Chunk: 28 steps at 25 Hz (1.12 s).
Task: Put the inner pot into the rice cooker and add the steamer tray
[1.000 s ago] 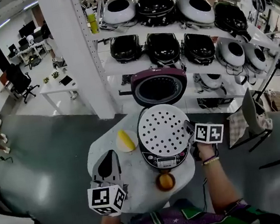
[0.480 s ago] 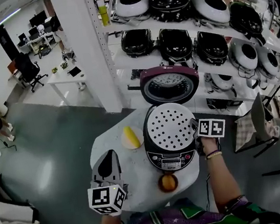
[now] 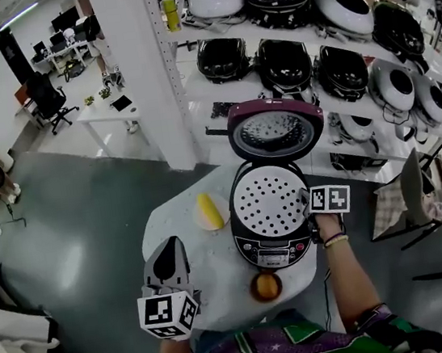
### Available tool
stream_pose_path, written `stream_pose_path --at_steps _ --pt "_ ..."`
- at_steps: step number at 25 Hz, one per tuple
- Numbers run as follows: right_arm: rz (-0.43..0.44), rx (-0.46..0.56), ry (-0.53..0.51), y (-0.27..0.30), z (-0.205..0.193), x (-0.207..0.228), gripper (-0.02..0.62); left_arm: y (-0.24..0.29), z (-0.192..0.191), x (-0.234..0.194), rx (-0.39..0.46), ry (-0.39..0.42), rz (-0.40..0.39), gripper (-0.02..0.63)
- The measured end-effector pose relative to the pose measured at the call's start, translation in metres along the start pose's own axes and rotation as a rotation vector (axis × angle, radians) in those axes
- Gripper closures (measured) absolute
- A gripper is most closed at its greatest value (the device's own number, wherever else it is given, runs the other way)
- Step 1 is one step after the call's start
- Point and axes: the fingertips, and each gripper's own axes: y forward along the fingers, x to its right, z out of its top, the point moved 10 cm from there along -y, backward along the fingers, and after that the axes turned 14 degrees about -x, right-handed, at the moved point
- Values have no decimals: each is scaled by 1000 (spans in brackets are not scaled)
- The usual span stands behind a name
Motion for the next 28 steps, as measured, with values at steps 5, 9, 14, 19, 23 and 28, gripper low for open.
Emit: stream_pose_path --at_steps 5,9,14,19,23,28 --pt "-39 -9 -6 8 -2 0 569 -5 -6 -7 0 -14 12 583" --pt "-50 -17 -8 10 -4 -1 569 -11 -9 -12 0 -25 19 583" --pt "-73 4 -29 14 -2 -2 565 -13 -12 -16 -5 -30 22 583" --pt "-108 48 -72 10 -8 -8 441 -17 -7 -17 -8 -9 6 583" --pt "-99 93 -63 3 -10 -17 332 -20 -1 -19 -10 10 -9 583" --pt "-114 147 -74 -14 -22 -22 325 -30 0 -24 -3 25 -31 583"
